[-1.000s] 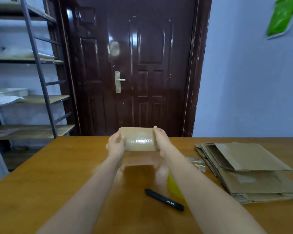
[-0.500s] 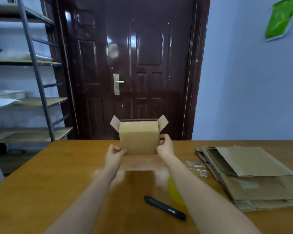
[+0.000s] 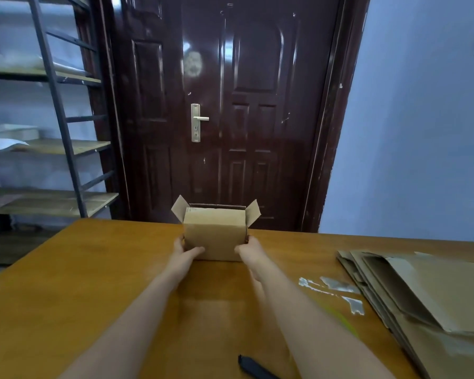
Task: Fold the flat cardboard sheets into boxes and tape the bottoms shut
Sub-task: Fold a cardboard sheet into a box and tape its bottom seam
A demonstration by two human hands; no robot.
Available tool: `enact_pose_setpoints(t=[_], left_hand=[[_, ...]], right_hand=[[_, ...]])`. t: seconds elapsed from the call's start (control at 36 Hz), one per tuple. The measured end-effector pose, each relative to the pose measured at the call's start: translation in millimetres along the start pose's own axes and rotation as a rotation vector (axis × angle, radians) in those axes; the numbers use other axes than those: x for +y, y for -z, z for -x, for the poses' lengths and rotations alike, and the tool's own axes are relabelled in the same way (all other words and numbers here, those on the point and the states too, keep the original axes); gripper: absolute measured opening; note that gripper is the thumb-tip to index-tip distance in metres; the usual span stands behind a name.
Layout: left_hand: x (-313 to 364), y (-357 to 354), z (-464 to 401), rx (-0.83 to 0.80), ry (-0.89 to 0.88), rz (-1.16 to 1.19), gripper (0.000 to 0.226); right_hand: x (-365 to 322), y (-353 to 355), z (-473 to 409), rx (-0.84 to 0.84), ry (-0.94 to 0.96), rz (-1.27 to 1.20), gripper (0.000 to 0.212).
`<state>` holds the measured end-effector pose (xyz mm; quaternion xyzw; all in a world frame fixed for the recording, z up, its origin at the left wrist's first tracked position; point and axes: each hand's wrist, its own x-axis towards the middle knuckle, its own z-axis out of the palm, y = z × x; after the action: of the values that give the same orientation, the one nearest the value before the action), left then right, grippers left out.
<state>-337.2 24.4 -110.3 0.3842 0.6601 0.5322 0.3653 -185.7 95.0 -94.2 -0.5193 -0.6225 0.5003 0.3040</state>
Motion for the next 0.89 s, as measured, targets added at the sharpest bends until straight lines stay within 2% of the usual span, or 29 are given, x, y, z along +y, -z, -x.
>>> enact_pose_setpoints(t=[0.17, 0.33, 0.56, 0.69, 0.81, 0.89], left_hand=[[0.9, 2.3, -31.1, -0.010, 0.000, -0.023, 0.077], [-1.0, -3.1, -54.0, 0.070, -0.030, 0.009, 0.076], [-3.8, 2.3, -72.1, 0.127, -0.029, 0.019, 0.075], [-4.7, 4.5, -70.7, 0.164, -0.031, 0.031, 0.089], [-6.4, 12.5, -58.0, 0.191, -0.037, -0.178, 0.091], [-7.5, 17.7, -43.1, 0.150, -0.080, -0.390, 0.081]], right_hand=[[-4.4, -8.0, -22.4, -0.063, 0.020, 0.044, 0.046], [-6.6, -19.0, -42.3, -0.104, 0.030, 0.031, 0.061], [-8.2, -24.4, -53.9, -0.117, 0.037, 0.032, 0.064], [-9.4, -27.4, -51.1, -0.089, 0.061, 0.186, 0.067], [-8.8, -22.2, -39.0, -0.069, 0.101, 0.398, 0.066], [-9.5, -10.8, -24.8, -0.075, 0.133, 0.576, 0.064]])
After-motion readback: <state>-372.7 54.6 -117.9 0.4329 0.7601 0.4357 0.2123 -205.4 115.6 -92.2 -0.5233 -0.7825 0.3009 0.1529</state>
